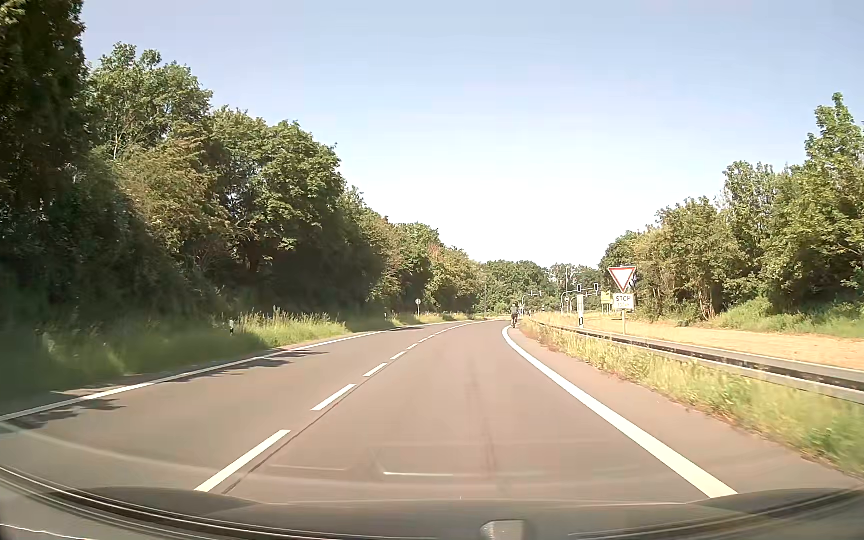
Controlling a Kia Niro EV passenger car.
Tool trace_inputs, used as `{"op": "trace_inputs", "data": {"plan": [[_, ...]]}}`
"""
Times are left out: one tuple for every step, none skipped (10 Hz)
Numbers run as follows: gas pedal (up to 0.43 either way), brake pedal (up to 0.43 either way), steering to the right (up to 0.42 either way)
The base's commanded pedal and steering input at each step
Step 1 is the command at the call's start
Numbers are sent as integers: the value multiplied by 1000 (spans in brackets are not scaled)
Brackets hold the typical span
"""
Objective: Follow the waypoints while adhering to traffic rules and regulations
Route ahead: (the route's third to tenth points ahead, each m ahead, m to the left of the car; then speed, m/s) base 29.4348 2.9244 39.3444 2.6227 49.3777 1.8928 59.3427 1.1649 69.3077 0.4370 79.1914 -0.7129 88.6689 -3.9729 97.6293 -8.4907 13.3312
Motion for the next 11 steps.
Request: {"op": "trace_inputs", "data": {"plan": [[67, 30, 0], [67, 30, 0], [67, 30, 1], [67, 30, 0], [67, 30, 0], [67, 30, 1], [67, 30, 0], [59, 30, 1], [28, 30, 1], [0, 30, 1], [0, 30, 0]]}}
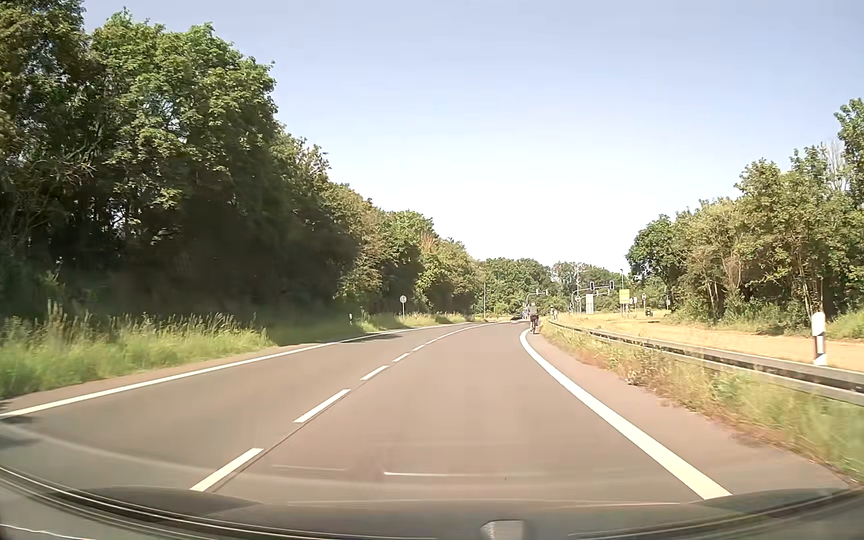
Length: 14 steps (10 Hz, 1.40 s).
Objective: Follow the waypoints while adhering to traffic rules and regulations
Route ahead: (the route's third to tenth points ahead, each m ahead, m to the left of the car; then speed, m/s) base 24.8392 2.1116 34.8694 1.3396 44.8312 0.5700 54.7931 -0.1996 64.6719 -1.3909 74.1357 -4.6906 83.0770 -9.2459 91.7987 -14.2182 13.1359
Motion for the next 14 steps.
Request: {"op": "trace_inputs", "data": {"plan": [[0, 30, 1], [0, 30, 1], [0, 30, 1], [0, 30, 0], [0, 30, 1], [0, 30, 1], [0, 30, 1], [0, 30, 1], [0, 30, 1], [0, 30, 1], [0, 30, 2], [0, 30, 3], [0, 30, 4], [0, 30, 5]]}}
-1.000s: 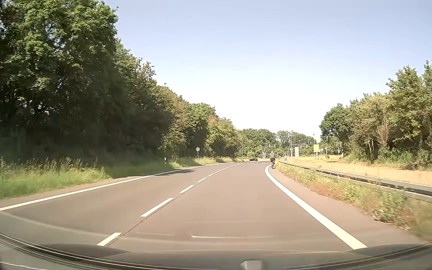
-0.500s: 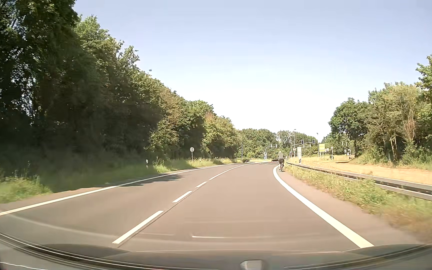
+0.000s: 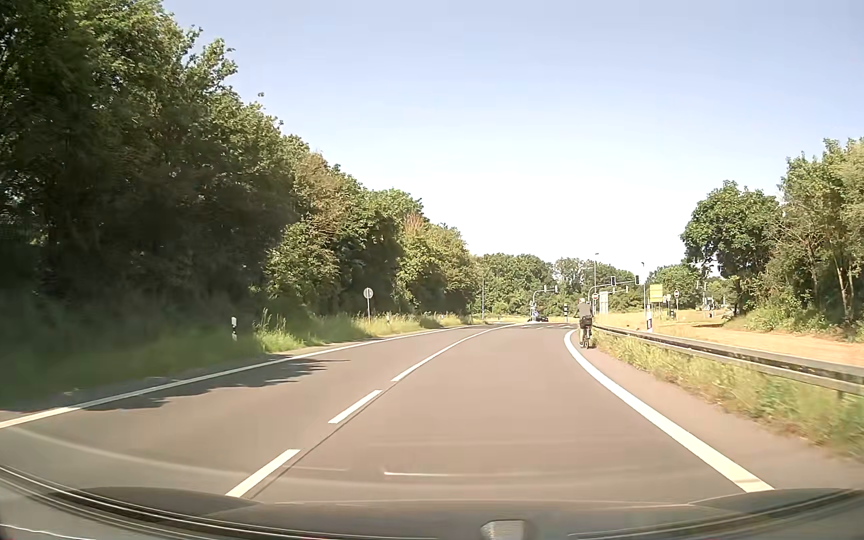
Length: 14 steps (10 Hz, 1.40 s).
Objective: Follow the waypoints while adhering to traffic rules and regulations
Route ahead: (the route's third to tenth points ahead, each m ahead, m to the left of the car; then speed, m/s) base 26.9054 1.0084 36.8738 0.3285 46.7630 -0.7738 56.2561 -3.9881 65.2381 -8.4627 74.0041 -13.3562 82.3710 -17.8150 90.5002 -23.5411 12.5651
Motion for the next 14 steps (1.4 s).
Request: {"op": "trace_inputs", "data": {"plan": [[0, 24, 8], [0, 30, 13], [0, 30, 16], [0, 30, 17], [0, 30, 19], [0, 30, 21], [0, 30, 25], [0, 30, 28], [0, 30, 29], [0, 30, 32], [0, 30, 34], [0, 30, 36], [0, 30, 38], [0, 37, 38]]}}
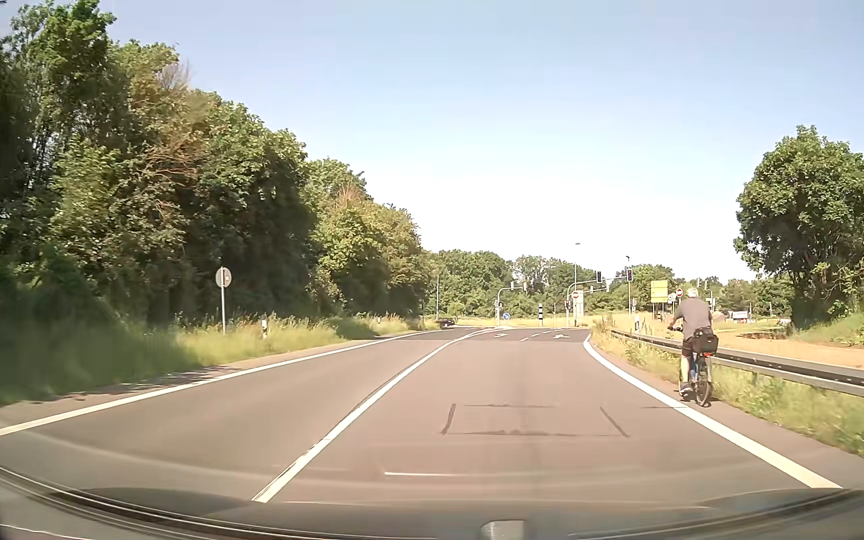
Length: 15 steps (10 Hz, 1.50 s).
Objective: Follow the waypoints while adhering to traffic rules and regulations
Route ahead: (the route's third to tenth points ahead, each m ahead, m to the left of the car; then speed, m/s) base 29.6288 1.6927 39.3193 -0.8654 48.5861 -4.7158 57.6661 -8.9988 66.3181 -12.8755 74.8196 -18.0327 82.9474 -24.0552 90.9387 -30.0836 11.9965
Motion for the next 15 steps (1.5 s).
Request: {"op": "trace_inputs", "data": {"plan": [[0, 43, 39], [0, 73, 41], [0, 98, 41], [0, 116, 41], [0, 128, 41], [0, 140, 41], [0, 146, 42], [0, 152, 41], [0, 177, 41], [0, 183, 40], [0, 195, 40], [0, 213, 40], [0, 220, 41], [0, 226, 40], [0, 232, 40]]}}
